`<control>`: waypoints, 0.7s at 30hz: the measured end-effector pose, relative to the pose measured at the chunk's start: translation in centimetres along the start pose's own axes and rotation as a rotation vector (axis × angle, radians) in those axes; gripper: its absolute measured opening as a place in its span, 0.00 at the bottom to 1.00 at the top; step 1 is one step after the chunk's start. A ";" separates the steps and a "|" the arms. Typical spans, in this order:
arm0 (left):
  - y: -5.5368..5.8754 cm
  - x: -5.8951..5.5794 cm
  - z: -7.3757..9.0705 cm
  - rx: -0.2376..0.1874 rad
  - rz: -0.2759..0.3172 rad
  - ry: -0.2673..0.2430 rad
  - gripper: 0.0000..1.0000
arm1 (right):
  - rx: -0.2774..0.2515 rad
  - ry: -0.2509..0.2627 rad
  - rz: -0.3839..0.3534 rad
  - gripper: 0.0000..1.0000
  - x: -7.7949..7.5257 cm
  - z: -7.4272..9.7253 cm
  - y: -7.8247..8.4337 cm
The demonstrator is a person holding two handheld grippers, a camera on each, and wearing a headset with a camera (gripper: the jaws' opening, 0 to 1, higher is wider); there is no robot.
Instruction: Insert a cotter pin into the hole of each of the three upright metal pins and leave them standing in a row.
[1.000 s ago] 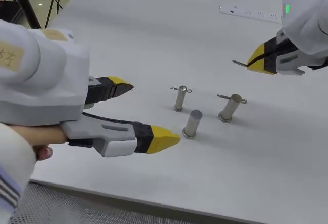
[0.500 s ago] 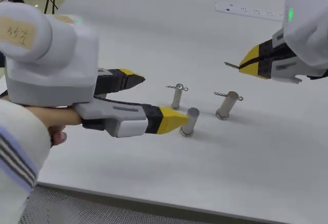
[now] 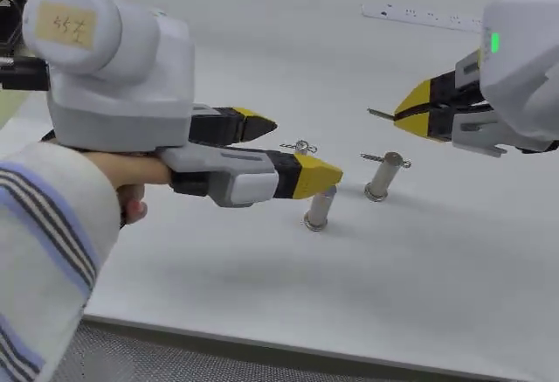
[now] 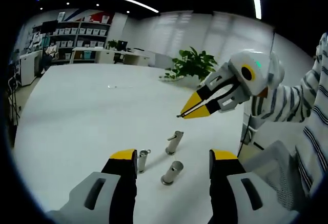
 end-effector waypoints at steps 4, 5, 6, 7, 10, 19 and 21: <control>-0.4 0.1 -0.4 -0.007 0.007 0.014 0.50 | -0.017 0.017 0.017 0.00 0.5 0.3 -0.6; -0.5 0.1 -0.5 -0.012 0.011 0.016 0.50 | -0.021 0.022 0.015 0.00 0.7 0.4 -0.8; -0.6 0.1 -0.6 -0.015 0.014 0.019 0.49 | -0.025 0.028 0.018 0.00 0.8 0.5 -0.9; -0.6 0.1 -0.7 -0.019 0.017 0.022 0.48 | -0.027 0.031 0.019 0.00 0.9 0.5 -1.0; -1.0 0.0 -0.9 -0.035 0.041 0.038 0.43 | -0.035 0.041 0.018 0.00 1.1 0.7 -1.3; -1.6 -0.4 -1.6 -0.063 0.083 0.108 0.24 | -0.051 0.069 0.023 0.00 1.8 1.0 -2.3; -1.7 -0.5 -1.7 -0.064 0.091 0.121 0.20 | -0.054 0.072 0.028 0.00 1.8 0.9 -2.4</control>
Point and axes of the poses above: the centre of the closed fingertips' face, and the gripper's own axes: z roughly backward along the fingers, x roughly to its left, y roughly out of its underside, the point moved 7 cm from there along z, roughly backward along the fingers, and after that the axes turned 10 degrees about x, right-handed, at the moved point
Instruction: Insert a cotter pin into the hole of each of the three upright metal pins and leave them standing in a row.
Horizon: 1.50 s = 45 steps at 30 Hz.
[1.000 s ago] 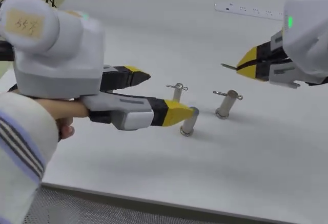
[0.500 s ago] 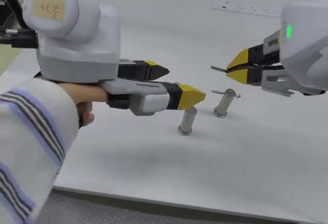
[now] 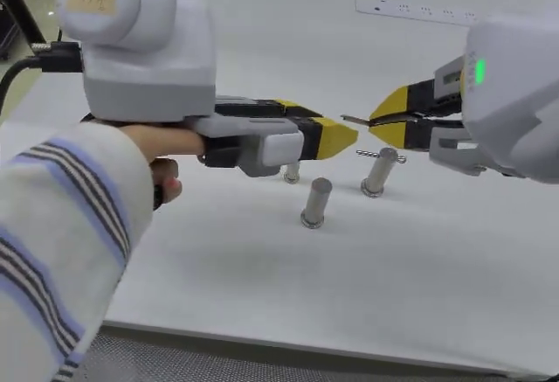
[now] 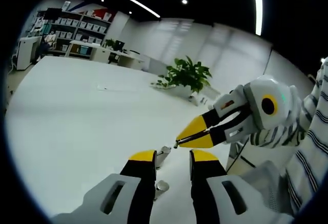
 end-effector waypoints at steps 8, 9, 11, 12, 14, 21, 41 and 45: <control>0.0 -0.3 -0.3 -0.002 0.014 0.012 0.14 | -0.009 0.000 0.007 0.00 0.3 0.1 -0.4; 0.0 -0.3 -0.3 -0.004 0.017 0.013 0.13 | -0.009 0.000 0.009 0.00 0.2 0.1 -0.5; 0.0 -0.4 -0.4 -0.008 0.021 0.015 0.10 | -0.010 0.002 0.010 0.00 0.2 0.1 -0.5; 0.0 -0.4 -0.4 -0.011 0.023 0.016 0.10 | -0.011 0.001 0.011 0.00 0.2 0.1 -0.6; -0.1 -0.4 -0.4 -0.013 0.026 0.017 0.10 | -0.012 0.004 0.015 0.00 0.2 0.1 -0.6; 0.1 -0.6 -0.5 -0.005 0.026 0.026 0.06 | -0.007 0.000 0.027 0.00 0.5 0.1 -0.8; 0.1 -0.6 -0.6 0.004 0.020 0.051 0.01 | -0.020 -0.003 0.014 0.00 0.6 0.2 -1.1; 0.1 -0.6 -0.7 0.006 0.018 0.055 0.00 | -0.020 -0.003 0.008 0.00 0.7 0.2 -1.1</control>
Point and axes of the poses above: the centre of the closed fingertips' face, and the gripper's own axes: z roughly backward along the fingers, x roughly to its left, y roughly out of its underside, the point moved 7 cm from there along z, roughly backward along the fingers, and after that the axes turned 10 degrees about x, right-handed, at the moved point
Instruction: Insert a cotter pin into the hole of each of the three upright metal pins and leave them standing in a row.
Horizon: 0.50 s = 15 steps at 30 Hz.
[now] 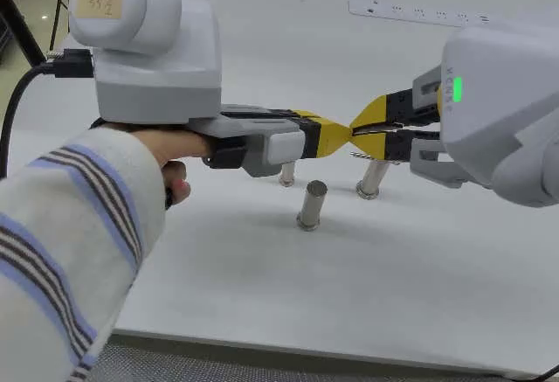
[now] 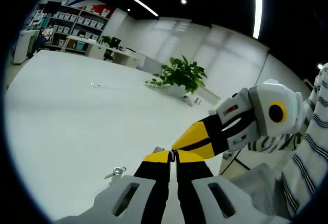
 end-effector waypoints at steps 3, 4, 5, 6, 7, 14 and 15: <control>0.0 0.0 0.0 0.002 0.001 0.001 0.00 | -0.003 -0.001 -0.011 0.00 0.1 0.0 0.0; 0.0 0.0 0.0 0.002 0.001 0.001 0.00 | -0.004 -0.001 -0.012 0.00 0.1 0.0 0.0; 0.1 0.0 0.0 0.003 0.001 0.001 0.00 | -0.005 -0.002 -0.012 0.00 0.1 0.0 0.0; 0.1 0.0 0.0 0.004 0.004 0.002 0.00 | -0.005 -0.001 -0.012 0.00 0.2 0.0 0.0; 0.1 0.0 -0.1 0.005 0.005 0.002 0.00 | -0.006 0.000 -0.012 0.00 0.2 0.0 0.0; 0.2 0.0 0.0 0.019 0.014 0.001 0.00 | -0.022 -0.006 -0.053 0.00 0.4 0.1 0.1; 0.1 0.0 0.0 0.019 0.016 -0.001 0.00 | -0.026 -0.006 -0.059 0.00 0.4 0.1 0.1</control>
Point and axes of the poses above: the centre of the closed fingertips' face, and the gripper's own axes: z roughly backward along the fingers, x roughly to its left, y roughly out of its underside, the point moved 7 cm from there along z, roughly backward along the fingers, and after that the axes turned 10 degrees about x, right-handed, at the moved point
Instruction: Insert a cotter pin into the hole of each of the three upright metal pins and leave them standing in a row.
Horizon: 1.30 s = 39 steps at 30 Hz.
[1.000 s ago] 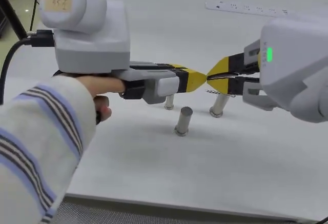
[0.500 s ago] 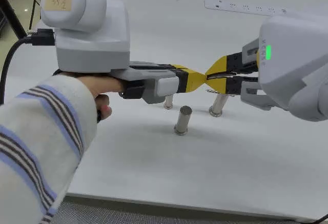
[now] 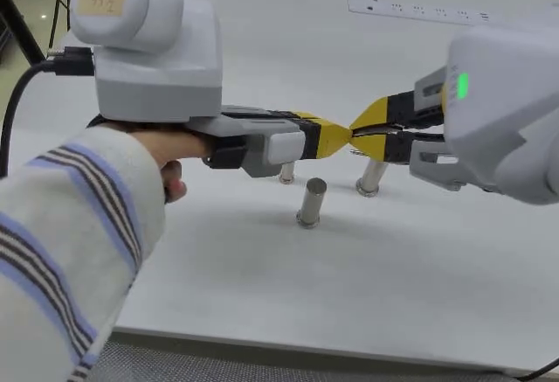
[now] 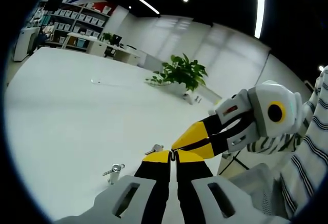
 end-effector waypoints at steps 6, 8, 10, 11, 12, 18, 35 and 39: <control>-0.2 -0.2 0.0 -0.006 -0.003 -0.009 0.00 | -0.011 0.004 -0.016 0.00 -0.1 0.1 0.1; -0.2 -0.2 0.1 -0.003 -0.008 -0.010 0.00 | -0.016 0.001 -0.019 0.00 -0.1 0.2 0.1; -0.2 -0.3 0.1 0.000 -0.008 -0.010 0.00 | -0.024 -0.005 -0.024 0.00 -0.1 0.1 0.1; -0.2 -0.3 0.2 0.003 -0.008 -0.009 0.00 | -0.026 -0.008 -0.026 0.00 -0.1 0.1 0.1; -0.1 -0.3 0.2 0.005 -0.009 -0.008 0.00 | -0.024 -0.008 -0.030 0.00 -0.1 0.1 0.2; 0.4 -0.1 0.5 0.032 -0.044 -0.033 0.00 | -0.043 -0.002 -0.100 0.08 -0.5 0.2 0.6; 0.7 -0.7 1.9 0.040 -0.315 -0.029 0.00 | -0.188 -0.313 -0.542 0.18 0.0 -0.3 2.1; 0.7 -1.1 2.0 0.044 -0.407 -0.010 0.00 | -0.233 -0.359 -0.601 0.17 0.1 -0.4 1.9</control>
Point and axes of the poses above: the centre of the closed fingertips' face, and the gripper's own axes: z roughly backward along the fingers, x roughly to its left, y roughly out of its underside, the point moved 7 cm from there along z, roughly backward along the fingers, and after that the axes turned 10 degrees about x, right-handed, at the moved point
